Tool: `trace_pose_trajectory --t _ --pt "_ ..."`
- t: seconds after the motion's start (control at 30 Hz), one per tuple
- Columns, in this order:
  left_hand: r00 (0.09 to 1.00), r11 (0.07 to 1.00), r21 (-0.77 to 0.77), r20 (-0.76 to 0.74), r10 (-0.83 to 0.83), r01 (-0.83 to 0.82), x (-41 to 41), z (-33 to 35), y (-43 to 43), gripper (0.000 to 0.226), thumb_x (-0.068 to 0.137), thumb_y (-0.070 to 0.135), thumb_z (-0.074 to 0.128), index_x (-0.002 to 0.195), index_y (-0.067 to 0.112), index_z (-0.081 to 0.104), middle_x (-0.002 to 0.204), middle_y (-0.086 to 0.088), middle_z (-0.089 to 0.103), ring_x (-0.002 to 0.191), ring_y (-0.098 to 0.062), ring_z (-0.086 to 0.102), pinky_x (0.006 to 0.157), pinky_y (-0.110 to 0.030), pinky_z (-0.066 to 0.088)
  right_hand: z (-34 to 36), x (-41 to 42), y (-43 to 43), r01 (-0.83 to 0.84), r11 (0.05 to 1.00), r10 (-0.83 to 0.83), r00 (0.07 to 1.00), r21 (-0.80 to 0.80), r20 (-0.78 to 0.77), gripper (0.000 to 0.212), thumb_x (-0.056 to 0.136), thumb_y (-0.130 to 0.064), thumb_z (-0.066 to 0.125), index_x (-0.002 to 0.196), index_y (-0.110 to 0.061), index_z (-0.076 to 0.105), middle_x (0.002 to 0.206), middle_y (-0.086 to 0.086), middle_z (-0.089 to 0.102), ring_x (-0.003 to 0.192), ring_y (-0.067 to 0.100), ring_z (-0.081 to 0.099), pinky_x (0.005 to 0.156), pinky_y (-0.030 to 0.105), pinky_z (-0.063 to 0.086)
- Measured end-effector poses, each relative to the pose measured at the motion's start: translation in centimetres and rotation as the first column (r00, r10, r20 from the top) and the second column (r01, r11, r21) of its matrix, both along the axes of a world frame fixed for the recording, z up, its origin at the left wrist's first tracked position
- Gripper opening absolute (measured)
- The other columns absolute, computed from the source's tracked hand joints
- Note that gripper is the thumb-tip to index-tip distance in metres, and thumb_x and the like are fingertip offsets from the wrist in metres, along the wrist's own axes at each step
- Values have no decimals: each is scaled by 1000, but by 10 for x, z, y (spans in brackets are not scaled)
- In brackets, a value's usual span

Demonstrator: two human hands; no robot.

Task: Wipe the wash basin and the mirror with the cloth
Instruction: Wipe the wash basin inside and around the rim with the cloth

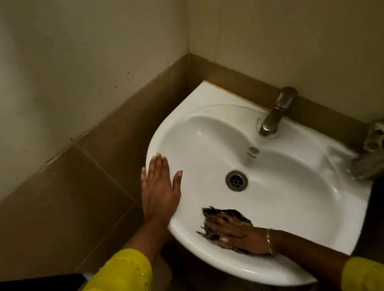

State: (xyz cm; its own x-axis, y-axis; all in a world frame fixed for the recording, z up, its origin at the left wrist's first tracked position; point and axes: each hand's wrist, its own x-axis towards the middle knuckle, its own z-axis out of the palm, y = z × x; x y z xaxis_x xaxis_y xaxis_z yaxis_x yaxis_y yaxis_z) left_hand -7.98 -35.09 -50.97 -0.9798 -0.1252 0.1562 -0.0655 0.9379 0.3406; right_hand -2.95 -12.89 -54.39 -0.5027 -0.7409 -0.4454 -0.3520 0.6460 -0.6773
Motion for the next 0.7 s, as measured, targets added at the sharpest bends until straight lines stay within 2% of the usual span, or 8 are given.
trace_pose_trajectory --t 0.13,0.23,0.3,0.4,0.43,0.57,0.63,0.7 --pt "1000 1000 -2 13 1 -1 0 -2 1 79 83 54 9 140 5 32 151 -11 28 142 -19 20 115 -37 4 22 5 55 -151 934 171 985 324 -32 128 42 -89 -23 147 -21 4 156 -1 -2 143 18 -5 113 31 -6" --pt "1000 1000 -8 19 0 0 0 -2 1 80 83 55 8 141 5 32 151 -10 27 142 -19 20 115 -36 4 36 -6 86 -292 867 425 856 403 -293 99 76 -64 -19 137 -15 41 147 3 37 135 19 33 111 30 9" --pt "1000 1000 -9 16 -4 4 0 -2 0 81 82 55 8 140 5 32 151 -10 27 142 -20 20 115 -36 4 35 -21 109 -202 816 516 677 542 -525 73 99 -40 0 102 -25 71 109 -5 69 105 18 60 104 32 23" --pt "1000 1000 -13 19 -6 7 0 -2 0 81 83 55 8 141 5 32 152 -11 27 142 -20 20 115 -37 4 14 -46 138 -122 671 647 577 731 -498 36 87 -45 40 101 -29 69 102 -6 71 103 25 60 92 43 39" --pt "1000 1000 -13 21 -6 6 0 -2 1 80 83 55 8 141 5 32 152 -10 27 142 -20 20 115 -37 4 7 -54 142 -112 652 650 590 750 -478 40 83 -49 43 107 -27 66 106 -3 71 105 30 61 93 47 41" --pt "1000 1000 -7 14 4 -4 -1 -3 1 77 84 53 10 140 5 33 151 -10 28 141 -19 21 114 -35 3 6 -83 122 16 760 514 596 650 -616 74 98 -43 2 103 -16 71 107 5 70 119 33 52 117 39 -1" --pt "1000 1000 -15 9 5 -5 -1 -3 1 75 85 52 11 140 5 34 150 -11 29 141 -19 22 114 -34 3 9 -95 111 42 799 489 535 599 -689 67 100 -38 10 103 -10 70 112 8 68 140 26 18 116 32 -4" --pt "1000 1000 -18 3 2 -2 -1 -3 1 74 87 51 12 139 4 34 150 -11 30 141 -20 23 113 -33 2 13 -111 100 108 777 515 458 620 -725 49 99 -25 23 106 -6 68 114 11 66 140 25 17 117 30 -4"
